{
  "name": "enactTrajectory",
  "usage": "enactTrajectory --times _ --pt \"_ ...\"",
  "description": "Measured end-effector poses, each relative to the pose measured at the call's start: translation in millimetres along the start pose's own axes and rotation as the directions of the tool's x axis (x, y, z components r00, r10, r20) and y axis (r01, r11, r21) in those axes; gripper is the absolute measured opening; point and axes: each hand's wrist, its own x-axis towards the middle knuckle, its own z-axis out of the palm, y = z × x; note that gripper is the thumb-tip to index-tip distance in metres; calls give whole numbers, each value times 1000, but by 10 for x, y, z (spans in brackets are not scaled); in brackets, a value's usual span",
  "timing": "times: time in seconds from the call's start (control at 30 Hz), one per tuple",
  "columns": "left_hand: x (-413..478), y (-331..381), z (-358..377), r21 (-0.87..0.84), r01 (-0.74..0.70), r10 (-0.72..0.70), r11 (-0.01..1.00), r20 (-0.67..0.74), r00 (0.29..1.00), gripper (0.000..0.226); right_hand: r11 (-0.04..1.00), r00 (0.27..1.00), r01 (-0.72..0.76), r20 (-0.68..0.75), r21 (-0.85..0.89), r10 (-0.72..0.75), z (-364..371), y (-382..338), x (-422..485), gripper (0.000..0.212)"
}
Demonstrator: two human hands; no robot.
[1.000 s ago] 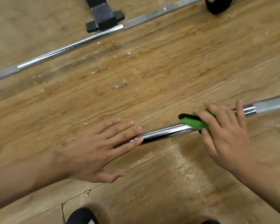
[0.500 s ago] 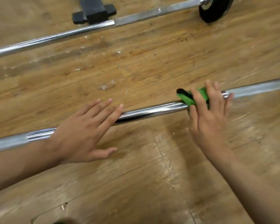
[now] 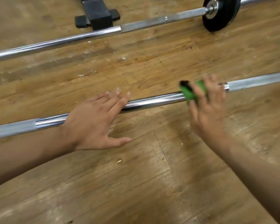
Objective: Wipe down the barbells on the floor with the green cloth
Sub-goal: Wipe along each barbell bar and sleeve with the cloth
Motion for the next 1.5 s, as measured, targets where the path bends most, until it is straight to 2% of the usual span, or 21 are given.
enactTrajectory --times 0.07,0.13,0.17,0.23,0.27,0.33,0.4,0.5,0.6,0.67,0.77,0.93,1.0,1.13,1.2,1.33,1.5 --pt "32 -52 6 -24 8 -8 1000 -4 1000 114 980 980 -198 -24 -6 198 -47 157 77 47" --pt "60 -94 20 -22 3 -3 1000 -5 1000 115 966 966 -257 -28 21 258 -23 -78 162 45" --pt "75 -109 24 -20 -2 1 1000 -12 1000 115 976 976 -216 -21 36 217 8 -302 188 45" --pt "94 -133 23 -24 -14 14 1000 -24 1000 117 999 1000 -13 29 47 11 100 -781 183 46" --pt "102 -141 22 -27 -18 17 999 -29 999 117 996 995 84 54 44 -86 131 -948 172 45" --pt "109 -160 12 -29 -22 22 999 -21 1000 118 983 981 182 75 -8 -181 132 -1007 202 42" --pt "103 -192 11 -29 -22 22 999 -6 1000 117 983 983 160 103 -93 -150 62 -834 255 42" --pt "94 -208 14 -32 -35 35 999 12 999 114 979 981 -16 186 -202 54 -188 -331 241 46" --pt "86 -190 23 -59 -14 13 998 -4 1000 111 968 893 57 445 -243 60 -577 64 340 56" --pt "97 -176 20 -92 -4 2 996 -25 1000 110 967 848 79 527 -243 63 -637 85 397 62" --pt "71 -172 61 -107 1 -5 994 -33 999 111 977 901 13 426 -211 80 -392 -137 385 67" --pt "64 -129 92 -95 6 -14 995 -85 996 110 990 964 84 259 -113 -52 -172 -394 394 54" --pt "71 -95 62 -100 21 -27 995 -65 998 108 989 962 132 251 -71 -110 -213 -293 376 54" --pt "153 -63 -25 -179 95 -93 979 16 995 101 918 878 379 361 -121 -315 -372 138 418 59" --pt "288 -9 -86 -162 26 -27 986 -5 1000 99 931 897 337 347 -139 -273 -402 393 388 61" --pt "675 230 -141 -111 -218 222 970 16 975 94 965 936 248 281 -88 -214 -403 724 295 61" --pt "906 363 -149 -54 -278 282 959 100 954 102 988 973 141 176 62 -150 -253 695 253 61"
